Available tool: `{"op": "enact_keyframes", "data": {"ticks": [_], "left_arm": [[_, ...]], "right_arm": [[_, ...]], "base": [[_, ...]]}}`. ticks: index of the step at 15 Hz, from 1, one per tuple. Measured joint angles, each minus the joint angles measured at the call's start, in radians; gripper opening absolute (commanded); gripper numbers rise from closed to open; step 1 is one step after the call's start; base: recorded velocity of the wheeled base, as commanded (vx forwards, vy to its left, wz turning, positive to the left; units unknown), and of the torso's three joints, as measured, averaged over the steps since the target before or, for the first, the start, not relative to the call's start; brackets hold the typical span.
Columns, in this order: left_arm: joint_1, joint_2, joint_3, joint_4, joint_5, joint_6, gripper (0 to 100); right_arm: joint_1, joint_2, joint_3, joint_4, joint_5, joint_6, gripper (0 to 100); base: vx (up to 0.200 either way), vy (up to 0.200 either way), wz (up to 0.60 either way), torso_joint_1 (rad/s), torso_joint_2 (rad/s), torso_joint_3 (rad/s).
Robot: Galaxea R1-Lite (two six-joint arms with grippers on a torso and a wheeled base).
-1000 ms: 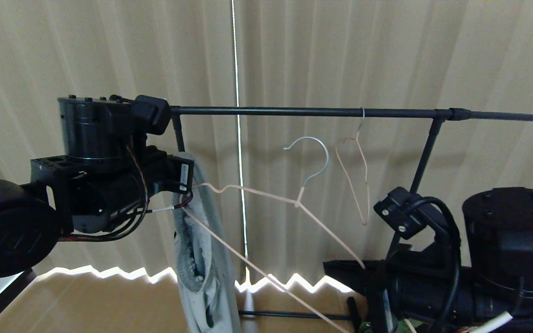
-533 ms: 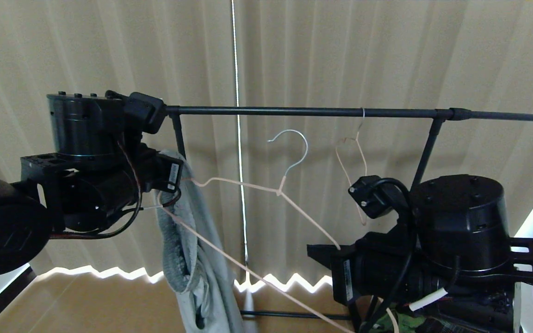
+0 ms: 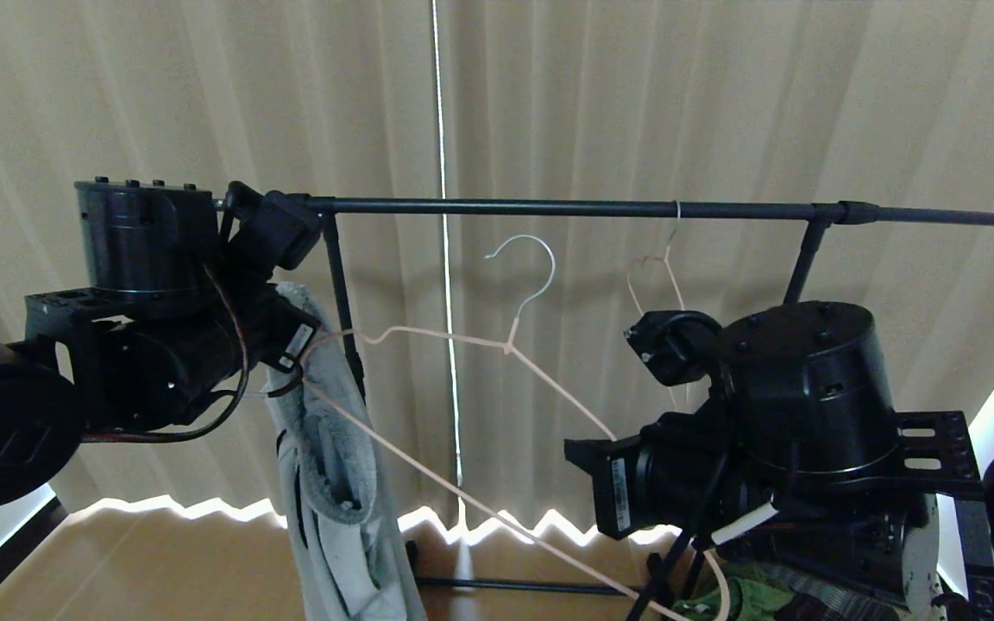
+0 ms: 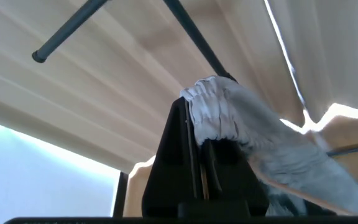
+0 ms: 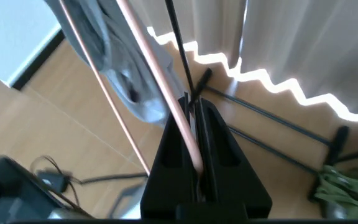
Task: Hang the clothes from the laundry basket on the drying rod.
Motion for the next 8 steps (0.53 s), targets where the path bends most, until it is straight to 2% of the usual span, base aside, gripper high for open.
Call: {"op": "enact_keyframes", "data": {"ticks": [2, 8], "left_arm": [[0.000, 0.000, 0.000, 0.034, 0.000, -0.002, 0], [-0.003, -0.001, -0.003, 0.035, 0.001, -0.013, 0]], "right_arm": [[-0.001, 0.025, -0.037, 0.001, -0.027, 0.013, 0], [0.010, 0.089, -0.097, 0.000, -0.056, 0.016, 0]], "base": [[0.000, 0.000, 0.00, 0.000, 0.00, 0.000], [0.000, 0.000, 0.00, 0.000, 0.00, 0.000]]}}
